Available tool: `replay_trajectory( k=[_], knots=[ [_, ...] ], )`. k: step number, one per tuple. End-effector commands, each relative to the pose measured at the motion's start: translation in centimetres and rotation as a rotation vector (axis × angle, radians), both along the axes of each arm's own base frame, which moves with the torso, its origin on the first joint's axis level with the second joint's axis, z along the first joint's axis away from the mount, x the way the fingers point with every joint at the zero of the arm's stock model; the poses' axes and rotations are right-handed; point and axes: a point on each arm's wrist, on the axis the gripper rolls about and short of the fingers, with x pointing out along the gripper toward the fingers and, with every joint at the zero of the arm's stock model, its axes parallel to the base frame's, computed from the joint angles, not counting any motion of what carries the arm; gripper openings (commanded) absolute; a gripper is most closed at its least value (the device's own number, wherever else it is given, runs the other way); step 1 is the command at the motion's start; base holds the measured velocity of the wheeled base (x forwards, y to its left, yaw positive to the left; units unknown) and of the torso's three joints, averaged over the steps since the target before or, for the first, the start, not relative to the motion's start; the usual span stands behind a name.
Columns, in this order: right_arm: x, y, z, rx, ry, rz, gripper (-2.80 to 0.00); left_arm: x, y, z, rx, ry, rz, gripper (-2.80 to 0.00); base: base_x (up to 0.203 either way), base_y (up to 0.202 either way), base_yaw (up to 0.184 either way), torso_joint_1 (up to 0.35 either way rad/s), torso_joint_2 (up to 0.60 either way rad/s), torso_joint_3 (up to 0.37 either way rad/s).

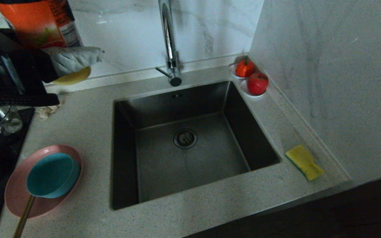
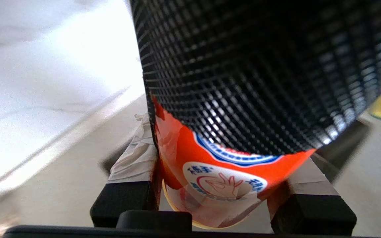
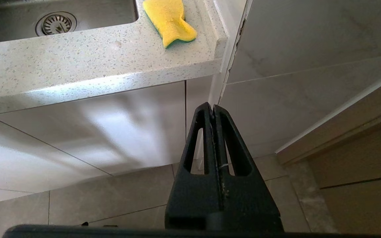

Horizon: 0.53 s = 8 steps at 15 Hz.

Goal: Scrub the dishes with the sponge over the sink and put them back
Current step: Squeeze it onto the sponge

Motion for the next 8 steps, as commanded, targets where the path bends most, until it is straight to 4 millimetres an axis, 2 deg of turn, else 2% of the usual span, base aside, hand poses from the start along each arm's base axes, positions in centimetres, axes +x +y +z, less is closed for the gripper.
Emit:
replay_trajectory(
  k=[1,5,8],
  knots=[
    [0.0,0.0,0.0,0.001,-0.001,-0.001,-2.80,1.5,-1.9,-1.4,0.047,0.059,-0.043,-2.80,0.000,0.000,0.000,0.000,0.00,0.000],
    [0.0,0.0,0.0,0.000,-0.001,-0.001,-2.80,1.9,-3.7,-2.0,0.120,0.063,-0.103,-2.80,0.000,0.000,0.000,0.000,0.00,0.000],
    [0.0,0.0,0.0,0.000,-0.001,-0.001,-2.80,1.9,-5.9,-3.0,0.158,0.095,-0.179,-2.80,0.000,0.000,0.000,0.000,0.00,0.000]
  ],
)
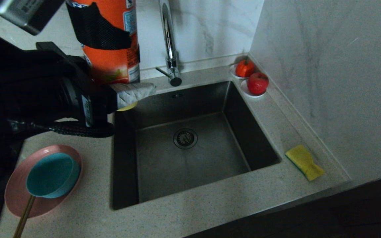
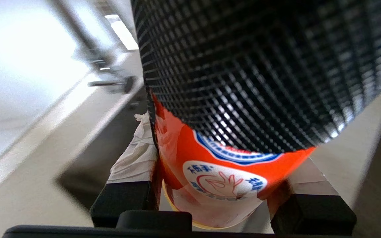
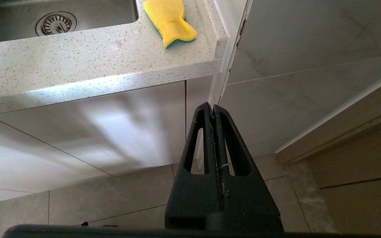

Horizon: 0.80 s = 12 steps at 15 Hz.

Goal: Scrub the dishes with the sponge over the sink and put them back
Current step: Squeeze it onto the sponge

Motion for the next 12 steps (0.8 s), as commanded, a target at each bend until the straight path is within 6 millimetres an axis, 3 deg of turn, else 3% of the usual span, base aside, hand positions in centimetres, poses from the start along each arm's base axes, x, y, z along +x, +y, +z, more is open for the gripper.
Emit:
replay_trajectory(
  k=[1,12],
  knots=[
    [0.0,0.0,0.0,0.001,-0.001,-0.002,-2.80,0.7,-2.4,-1.3,0.046,0.042,-0.056,-2.80,0.000,0.000,0.000,0.000,0.00,0.000],
    [0.0,0.0,0.0,0.000,-0.001,-0.001,-2.80,1.7,-10.7,-6.2,0.191,0.162,-0.239,-2.80,0.000,0.000,0.000,0.000,0.00,0.000]
  ],
)
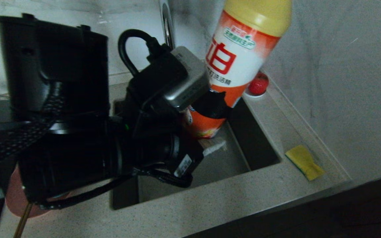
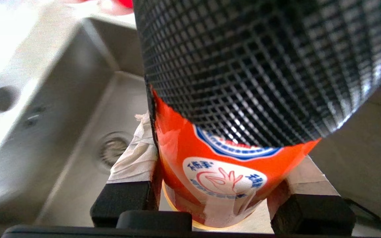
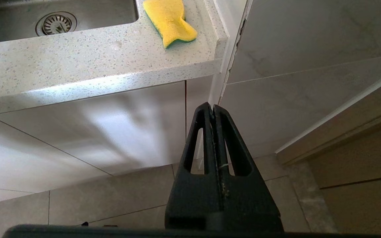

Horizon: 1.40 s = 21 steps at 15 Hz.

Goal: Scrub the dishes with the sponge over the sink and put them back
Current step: Squeeze it onto the sponge

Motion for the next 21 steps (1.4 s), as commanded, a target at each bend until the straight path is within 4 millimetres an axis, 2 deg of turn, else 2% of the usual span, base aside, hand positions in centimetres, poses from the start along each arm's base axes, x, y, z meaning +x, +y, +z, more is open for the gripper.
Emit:
replay_trajectory(
  k=[1,8,11,17,21],
  knots=[
    [0.0,0.0,0.0,0.001,-0.001,0.000,-2.80,0.7,-2.8,-1.8,0.055,0.035,-0.038,-2.80,0.000,0.000,0.000,0.000,0.00,0.000],
    [0.0,0.0,0.0,0.000,-0.001,0.000,-2.80,1.2,-7.9,-6.1,0.160,0.085,-0.109,-2.80,0.000,0.000,0.000,0.000,0.00,0.000],
    [0.0,0.0,0.0,0.000,-0.001,0.000,-2.80,1.6,-8.7,-7.5,0.219,0.077,-0.124,-2.80,0.000,0.000,0.000,0.000,0.00,0.000],
    [0.0,0.0,0.0,0.000,-0.001,0.001,-2.80,1.2,-10.3,-10.3,0.303,0.095,-0.170,-2.80,0.000,0.000,0.000,0.000,0.00,0.000],
    [0.0,0.0,0.0,0.000,-0.001,0.000,-2.80,1.4,-11.0,-13.6,0.374,0.151,-0.178,-2.80,0.000,0.000,0.000,0.000,0.00,0.000]
  ],
)
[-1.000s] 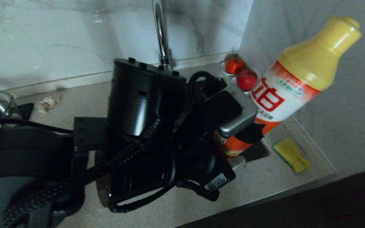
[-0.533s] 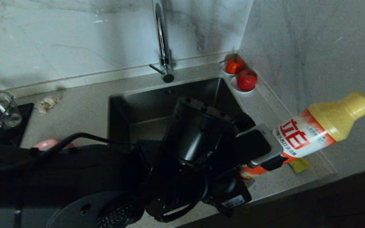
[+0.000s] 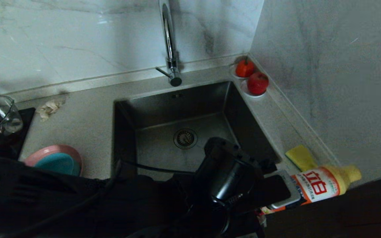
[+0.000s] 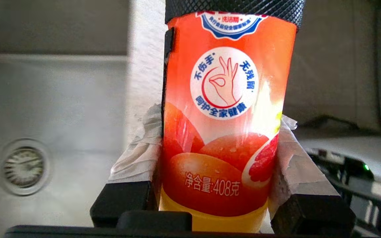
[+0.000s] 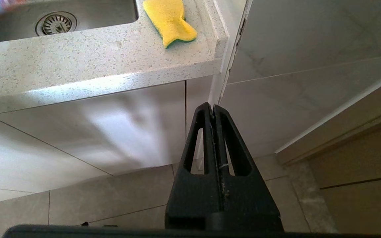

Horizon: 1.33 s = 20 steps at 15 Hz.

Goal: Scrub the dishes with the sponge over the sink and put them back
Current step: Squeeze it onto the sponge

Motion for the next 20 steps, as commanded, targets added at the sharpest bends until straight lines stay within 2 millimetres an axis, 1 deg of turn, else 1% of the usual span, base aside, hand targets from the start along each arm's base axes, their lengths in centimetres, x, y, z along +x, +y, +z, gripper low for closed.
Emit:
replay_trajectory(
  k=[1,2,4,5,6,8,11,15,20],
  knots=[
    [0.0,0.0,0.0,-0.001,-0.001,0.001,-2.80,0.6,-1.2,-2.0,0.023,0.019,-0.003,-2.80,0.000,0.000,0.000,0.000,0.00,0.000],
    [0.0,0.0,0.0,0.000,-0.001,0.000,-2.80,1.0,-1.9,-2.6,0.005,0.019,0.001,-2.80,0.000,0.000,0.000,0.000,0.00,0.000],
    [0.0,0.0,0.0,0.000,-0.001,-0.001,-2.80,2.0,-3.8,-4.6,-0.040,0.023,0.020,-2.80,0.000,0.000,0.000,0.000,0.00,0.000],
    [0.0,0.0,0.0,0.000,-0.001,0.000,-2.80,2.4,-4.5,-4.7,-0.078,0.009,0.026,-2.80,0.000,0.000,0.000,0.000,0.00,0.000],
    [0.0,0.0,0.0,0.000,-0.001,0.000,-2.80,2.5,-4.6,-4.4,-0.089,0.006,0.029,-2.80,0.000,0.000,0.000,0.000,0.00,0.000],
    [0.0,0.0,0.0,0.000,-0.001,0.000,-2.80,2.3,-4.3,-3.9,-0.082,0.007,0.030,-2.80,0.000,0.000,0.000,0.000,0.00,0.000],
    [0.0,0.0,0.0,0.000,-0.001,0.000,-2.80,1.5,-2.7,-2.9,0.031,0.051,0.028,-2.80,0.000,0.000,0.000,0.000,0.00,0.000],
    [0.0,0.0,0.0,0.000,-0.001,0.001,-2.80,1.6,-2.0,-2.1,0.051,0.033,0.030,-2.80,0.000,0.000,0.000,0.000,0.00,0.000],
    [0.0,0.0,0.0,0.000,-0.001,0.000,-2.80,1.5,-1.5,-2.3,0.114,0.028,0.034,-2.80,0.000,0.000,0.000,0.000,0.00,0.000]
  ],
)
